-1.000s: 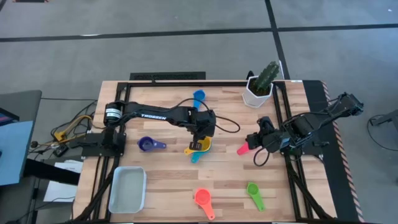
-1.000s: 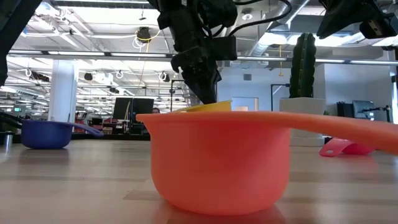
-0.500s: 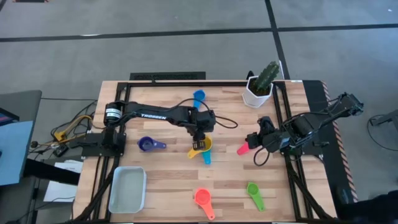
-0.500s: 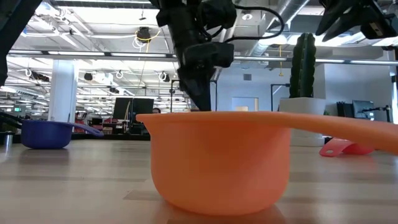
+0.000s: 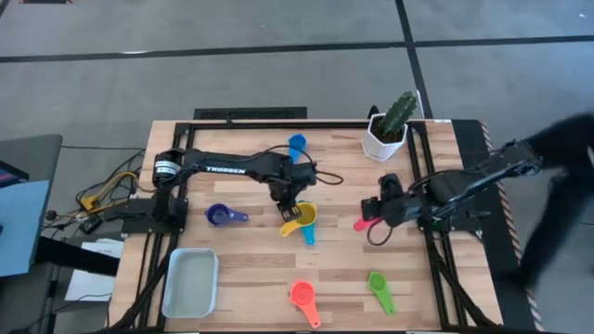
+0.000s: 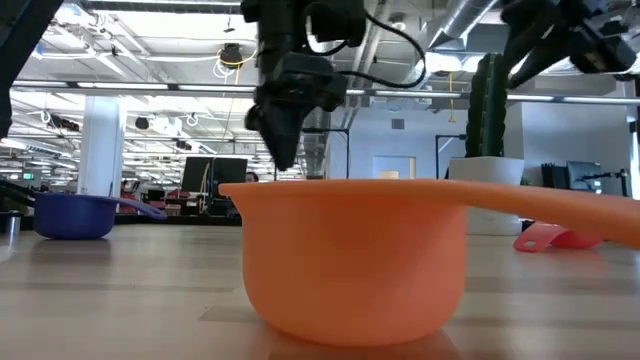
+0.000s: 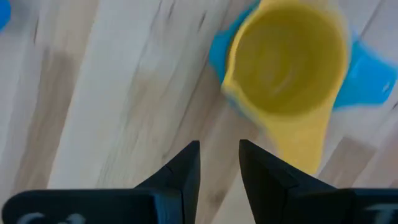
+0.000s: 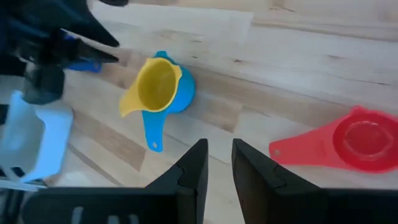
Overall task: Nest measuring cups in basket
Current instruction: Stack the yellow measuring cup on top of the light blue measuring cup
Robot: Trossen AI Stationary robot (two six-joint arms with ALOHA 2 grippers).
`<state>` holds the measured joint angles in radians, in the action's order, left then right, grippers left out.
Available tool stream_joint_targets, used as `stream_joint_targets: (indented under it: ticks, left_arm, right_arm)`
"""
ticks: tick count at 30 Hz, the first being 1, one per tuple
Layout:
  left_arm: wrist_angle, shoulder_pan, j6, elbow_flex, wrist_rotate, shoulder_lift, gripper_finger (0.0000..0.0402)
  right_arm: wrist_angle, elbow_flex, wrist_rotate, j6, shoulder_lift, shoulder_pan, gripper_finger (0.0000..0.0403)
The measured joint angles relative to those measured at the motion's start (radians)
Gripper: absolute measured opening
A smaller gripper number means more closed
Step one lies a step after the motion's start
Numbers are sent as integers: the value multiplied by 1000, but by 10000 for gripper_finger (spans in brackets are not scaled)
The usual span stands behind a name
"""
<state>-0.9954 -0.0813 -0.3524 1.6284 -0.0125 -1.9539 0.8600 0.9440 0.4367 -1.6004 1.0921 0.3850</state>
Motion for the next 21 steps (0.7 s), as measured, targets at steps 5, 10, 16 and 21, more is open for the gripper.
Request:
stream_joint_targets:
  ticks: [5,10,16,21]
  left_arm:
    - [89,5,-72,-191,-9,100,98]
    - [302,35,-141,-373,-54,170,98]
    - [484,97,-188,-454,-84,169,98]
    - [501,116,-211,-458,-51,169,98]
  right_arm:
    - [-136,0,-32,100,129,-24,96]
    - [-239,0,-67,192,241,-57,88]
    - [-445,1,-221,342,388,-108,74]
    - [-544,0,-279,352,500,-134,66]
